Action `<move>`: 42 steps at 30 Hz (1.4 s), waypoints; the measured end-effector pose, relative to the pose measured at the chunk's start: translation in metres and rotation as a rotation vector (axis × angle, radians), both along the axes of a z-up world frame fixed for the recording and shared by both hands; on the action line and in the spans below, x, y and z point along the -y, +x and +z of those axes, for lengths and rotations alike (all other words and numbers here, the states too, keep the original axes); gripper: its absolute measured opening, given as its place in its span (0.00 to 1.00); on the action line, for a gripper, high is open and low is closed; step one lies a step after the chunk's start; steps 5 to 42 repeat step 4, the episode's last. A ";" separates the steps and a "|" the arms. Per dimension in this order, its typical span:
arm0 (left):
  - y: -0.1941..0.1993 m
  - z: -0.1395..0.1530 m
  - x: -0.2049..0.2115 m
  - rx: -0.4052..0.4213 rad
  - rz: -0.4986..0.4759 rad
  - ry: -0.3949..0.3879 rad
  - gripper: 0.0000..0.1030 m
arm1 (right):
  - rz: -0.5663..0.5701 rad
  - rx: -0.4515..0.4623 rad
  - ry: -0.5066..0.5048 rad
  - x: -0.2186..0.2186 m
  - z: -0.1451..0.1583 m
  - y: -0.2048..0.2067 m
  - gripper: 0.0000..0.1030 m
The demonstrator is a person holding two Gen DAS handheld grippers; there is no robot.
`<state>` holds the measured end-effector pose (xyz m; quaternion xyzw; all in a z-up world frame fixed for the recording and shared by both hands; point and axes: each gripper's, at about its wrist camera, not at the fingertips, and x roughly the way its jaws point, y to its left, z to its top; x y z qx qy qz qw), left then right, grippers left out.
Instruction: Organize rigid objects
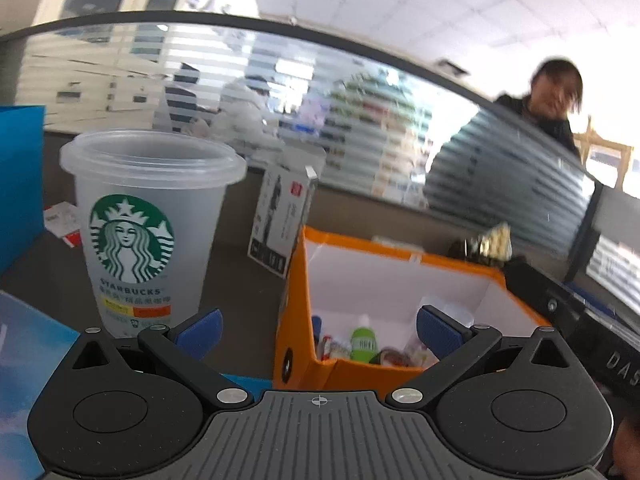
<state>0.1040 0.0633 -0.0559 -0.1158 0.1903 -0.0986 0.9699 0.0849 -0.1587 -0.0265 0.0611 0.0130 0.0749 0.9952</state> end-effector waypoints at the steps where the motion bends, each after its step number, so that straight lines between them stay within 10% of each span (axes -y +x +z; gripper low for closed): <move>1: 0.000 0.001 -0.001 0.006 0.006 0.001 1.00 | -0.005 0.006 -0.004 -0.001 0.000 -0.001 1.00; 42: -0.001 0.001 -0.001 0.021 0.046 0.028 1.00 | -0.012 0.013 -0.013 -0.001 0.000 -0.001 1.00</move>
